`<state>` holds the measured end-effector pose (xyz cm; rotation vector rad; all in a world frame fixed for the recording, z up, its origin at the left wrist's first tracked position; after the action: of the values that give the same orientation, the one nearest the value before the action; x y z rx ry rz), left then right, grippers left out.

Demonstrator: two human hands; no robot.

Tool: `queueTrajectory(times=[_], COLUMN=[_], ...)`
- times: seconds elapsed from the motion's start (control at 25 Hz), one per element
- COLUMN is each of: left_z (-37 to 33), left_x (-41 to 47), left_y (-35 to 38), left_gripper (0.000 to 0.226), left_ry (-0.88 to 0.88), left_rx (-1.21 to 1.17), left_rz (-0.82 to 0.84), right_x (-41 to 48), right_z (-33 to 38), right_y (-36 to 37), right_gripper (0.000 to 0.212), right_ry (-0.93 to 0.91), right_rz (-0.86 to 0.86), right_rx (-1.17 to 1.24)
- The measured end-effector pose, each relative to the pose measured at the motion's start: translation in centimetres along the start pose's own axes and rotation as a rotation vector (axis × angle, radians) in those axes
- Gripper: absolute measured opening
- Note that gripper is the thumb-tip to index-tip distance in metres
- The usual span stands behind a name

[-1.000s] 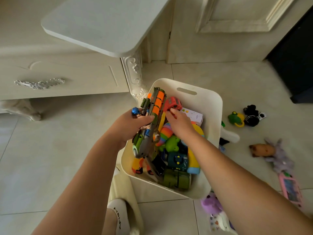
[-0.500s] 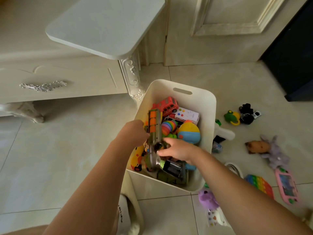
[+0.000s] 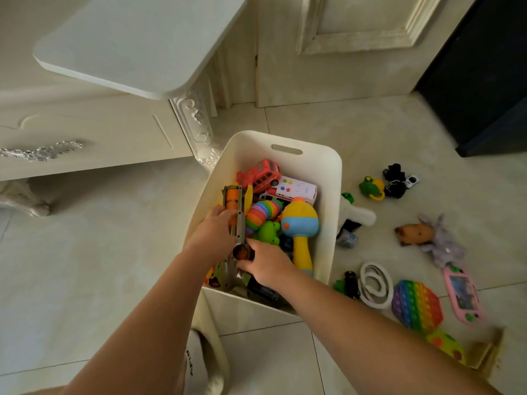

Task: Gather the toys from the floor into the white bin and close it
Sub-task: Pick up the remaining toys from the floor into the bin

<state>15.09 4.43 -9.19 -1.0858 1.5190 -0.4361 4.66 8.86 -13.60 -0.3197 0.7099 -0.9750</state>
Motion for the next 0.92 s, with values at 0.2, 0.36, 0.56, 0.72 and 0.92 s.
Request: queueTrajectory(times=[0.2,0.36,0.56,0.72,0.92], left_z=[-3.4,-10.4,-18.9,-22.4,-23.1], left_x=[-0.4,-3.2,-6.7,-5.5,-1.7], left_y=[-1.5,-2.9,-1.1,1.8,3.0], left_gripper=[0.045,0.041,0.035,0.036,0.036], left_ry=[0.022,0.237,0.437,0.482,0.444], left_rx=[-0.009,-0.265,-0.396,-0.392,-0.529], left_rz=[-0.078,-0.202,-0.148,-0.040,0.058], right_x=[-2.1,-6.2,-10.6,-10.8,-5.4], right_z=[1.8,0.8,-10.0,-18.7,-22.4], right_y=[-4.3,-13.8,-21.9,-21.2,-19.6], right_gripper=[0.047,0.029,0.026,0.041,0.066], right_ry=[0.008,-0.039,0.156,0.356,0.330], right_rz=[-0.099,-0.549,-0.811,-0.630,-0.402], right_rx=[-0.148,0.197,0.394,0.370,0.176])
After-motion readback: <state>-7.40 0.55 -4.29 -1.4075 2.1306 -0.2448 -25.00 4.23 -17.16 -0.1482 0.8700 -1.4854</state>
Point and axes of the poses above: each hand's wrist, its own x-axis towards the middle knuckle, its own y-axis out of the palm, z = x × y, the point moved 7 cm from there along x, towards the middle knuckle, and after that the axes turned 10 degrees about -y, right-handed, at the moved point
